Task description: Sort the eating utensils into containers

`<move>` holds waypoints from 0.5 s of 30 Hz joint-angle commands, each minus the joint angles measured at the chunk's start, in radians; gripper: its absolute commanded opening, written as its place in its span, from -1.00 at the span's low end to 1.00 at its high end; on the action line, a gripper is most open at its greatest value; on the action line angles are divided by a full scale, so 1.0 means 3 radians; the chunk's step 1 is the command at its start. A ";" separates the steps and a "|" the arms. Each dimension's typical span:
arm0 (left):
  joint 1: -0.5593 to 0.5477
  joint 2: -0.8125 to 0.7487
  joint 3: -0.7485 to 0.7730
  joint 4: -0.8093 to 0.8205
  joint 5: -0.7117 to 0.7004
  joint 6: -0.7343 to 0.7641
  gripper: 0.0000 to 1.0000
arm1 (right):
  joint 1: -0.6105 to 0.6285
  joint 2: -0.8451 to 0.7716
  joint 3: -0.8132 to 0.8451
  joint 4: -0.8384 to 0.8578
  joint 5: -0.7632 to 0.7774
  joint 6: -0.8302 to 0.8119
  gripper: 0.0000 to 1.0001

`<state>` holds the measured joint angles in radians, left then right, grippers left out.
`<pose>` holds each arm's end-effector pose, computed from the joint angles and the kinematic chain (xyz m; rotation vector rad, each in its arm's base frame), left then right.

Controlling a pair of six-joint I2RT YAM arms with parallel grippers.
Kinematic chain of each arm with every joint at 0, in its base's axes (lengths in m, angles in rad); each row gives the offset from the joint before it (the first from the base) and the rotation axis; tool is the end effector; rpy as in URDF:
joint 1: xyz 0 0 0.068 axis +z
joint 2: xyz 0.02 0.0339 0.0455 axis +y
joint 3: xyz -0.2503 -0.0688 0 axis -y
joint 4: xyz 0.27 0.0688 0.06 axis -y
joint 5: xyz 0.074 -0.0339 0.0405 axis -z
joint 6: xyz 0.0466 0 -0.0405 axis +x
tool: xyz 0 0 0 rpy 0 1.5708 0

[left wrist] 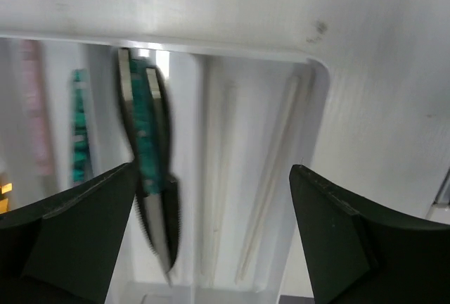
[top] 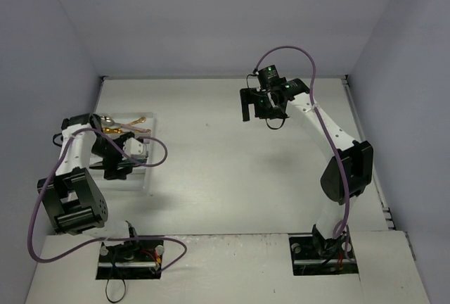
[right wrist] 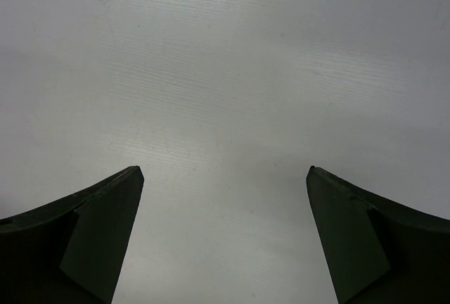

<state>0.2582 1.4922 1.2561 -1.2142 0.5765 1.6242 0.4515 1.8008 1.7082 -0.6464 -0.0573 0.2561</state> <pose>0.2873 0.0496 0.2460 1.6691 1.9781 -0.3256 0.3952 0.1946 0.3108 -0.2584 2.3322 0.4221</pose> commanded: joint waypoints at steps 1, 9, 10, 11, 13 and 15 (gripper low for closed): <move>-0.0545 0.0029 0.1102 -0.0031 0.0278 -0.2065 0.71 | -0.0016 0.0005 0.0215 0.0071 0.0155 -0.0098 1.00; -0.0981 0.0721 0.1948 0.0575 -0.0020 -0.4823 0.72 | -0.0146 0.0109 0.0309 0.0160 0.0382 -0.0268 1.00; -0.1087 0.0739 0.1867 0.0782 -0.0267 -0.5044 0.72 | -0.0259 0.0142 0.0303 0.0207 0.0331 -0.0250 1.00; -0.1220 0.0761 0.1770 0.1015 -0.0561 -0.5272 0.72 | -0.0401 0.0180 0.0295 0.0262 0.0265 -0.0223 1.00; -0.1371 0.0815 0.1703 0.1200 -0.0907 -0.5523 0.72 | -0.0567 0.0240 0.0306 0.0313 0.0173 -0.0156 1.00; -0.1477 0.0878 0.1638 0.1338 -0.1220 -0.5750 0.72 | -0.0658 0.0292 0.0329 0.0355 0.0048 -0.0128 1.00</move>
<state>-0.1040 1.7594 1.7633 -0.9781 0.4435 0.2187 0.3438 1.8656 1.7640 -0.6035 -0.0077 0.2019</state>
